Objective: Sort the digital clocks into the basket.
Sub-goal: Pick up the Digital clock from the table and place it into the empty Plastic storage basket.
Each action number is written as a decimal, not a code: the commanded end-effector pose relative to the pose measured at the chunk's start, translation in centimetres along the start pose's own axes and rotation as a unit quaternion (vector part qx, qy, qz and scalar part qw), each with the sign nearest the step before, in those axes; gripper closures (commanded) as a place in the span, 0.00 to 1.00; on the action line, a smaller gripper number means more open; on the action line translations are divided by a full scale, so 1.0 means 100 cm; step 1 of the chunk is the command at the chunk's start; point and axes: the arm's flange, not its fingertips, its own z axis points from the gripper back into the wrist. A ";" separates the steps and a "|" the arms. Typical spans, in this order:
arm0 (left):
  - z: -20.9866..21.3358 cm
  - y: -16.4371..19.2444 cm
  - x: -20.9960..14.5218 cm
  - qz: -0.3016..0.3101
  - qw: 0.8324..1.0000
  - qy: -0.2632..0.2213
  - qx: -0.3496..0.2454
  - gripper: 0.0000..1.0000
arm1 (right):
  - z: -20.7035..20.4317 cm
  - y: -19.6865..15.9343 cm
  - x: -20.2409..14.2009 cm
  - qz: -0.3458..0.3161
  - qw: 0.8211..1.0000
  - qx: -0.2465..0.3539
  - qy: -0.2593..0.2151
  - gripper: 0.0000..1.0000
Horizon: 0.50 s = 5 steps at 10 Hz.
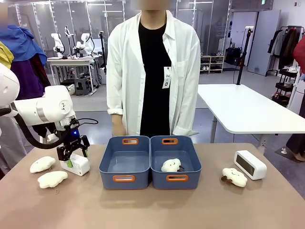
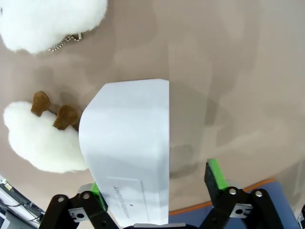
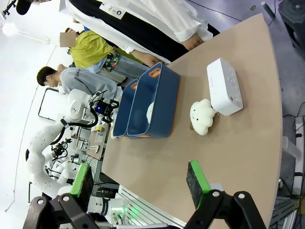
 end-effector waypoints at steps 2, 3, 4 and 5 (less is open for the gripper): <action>0.004 0.001 -0.001 0.013 0.999 -0.031 0.019 1.00 | 0.001 0.002 0.000 0.007 1.000 0.007 -0.006 0.00; 0.005 0.004 -0.001 0.014 0.999 -0.032 0.021 0.65 | 0.001 0.002 0.000 0.007 1.000 0.007 -0.006 0.00; 0.005 0.006 -0.002 0.012 0.999 -0.033 0.027 1.00 | 0.001 0.002 0.000 0.007 1.000 0.007 -0.006 0.00; 0.007 0.010 -0.004 -0.001 0.999 -0.036 0.036 1.00 | 0.001 0.002 0.000 0.007 1.000 0.007 -0.006 0.00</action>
